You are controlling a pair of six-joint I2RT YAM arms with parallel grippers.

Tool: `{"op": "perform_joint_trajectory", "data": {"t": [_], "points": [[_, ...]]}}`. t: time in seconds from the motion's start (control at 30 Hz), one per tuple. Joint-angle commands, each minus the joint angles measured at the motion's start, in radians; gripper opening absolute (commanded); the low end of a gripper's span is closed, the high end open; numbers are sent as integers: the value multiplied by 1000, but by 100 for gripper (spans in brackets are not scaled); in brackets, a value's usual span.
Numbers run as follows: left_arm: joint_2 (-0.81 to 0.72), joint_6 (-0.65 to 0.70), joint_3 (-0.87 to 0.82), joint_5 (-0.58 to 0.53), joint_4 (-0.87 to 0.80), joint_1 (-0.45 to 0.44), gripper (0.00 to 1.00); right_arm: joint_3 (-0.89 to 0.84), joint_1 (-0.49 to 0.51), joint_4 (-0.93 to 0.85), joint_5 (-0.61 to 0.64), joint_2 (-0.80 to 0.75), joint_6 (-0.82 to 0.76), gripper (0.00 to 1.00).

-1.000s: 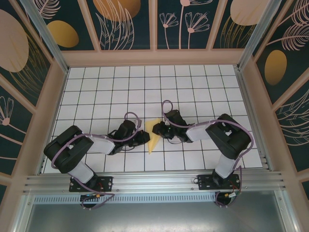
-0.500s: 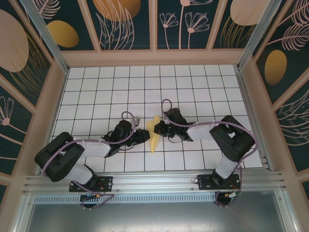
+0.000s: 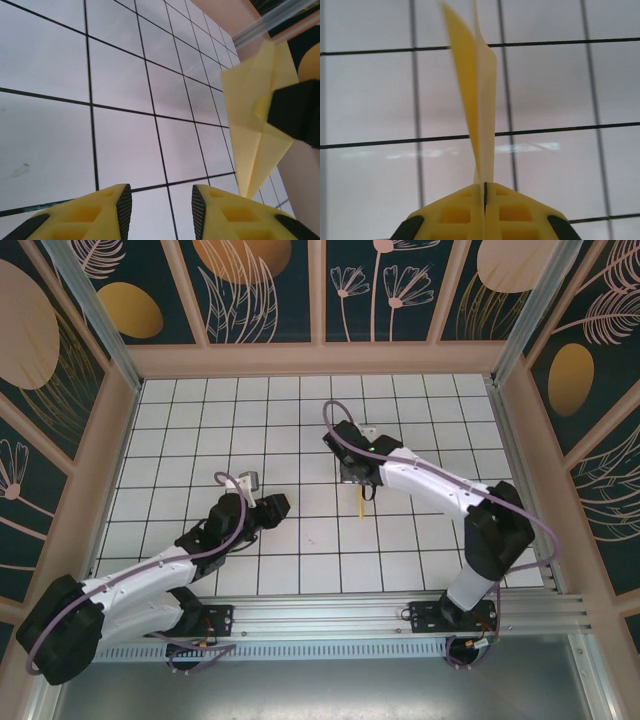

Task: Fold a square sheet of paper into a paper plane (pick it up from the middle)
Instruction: Turn over the paper at the center of the table.

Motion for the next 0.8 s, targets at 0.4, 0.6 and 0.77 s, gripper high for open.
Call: {"op": "perform_joint_trajectory", "data": {"t": [0.4,0.6,0.77], "points": [[-206,29,-52,-220,-174,2,42,423,230,-320,81,579,55,21],[-204,43,-49,-209,-181,0,43,342,223,-96,-146,437,-14,50],[-179,57,-45,-176,-155,2,44,133,209,126,-276,172,-54,68]]}}
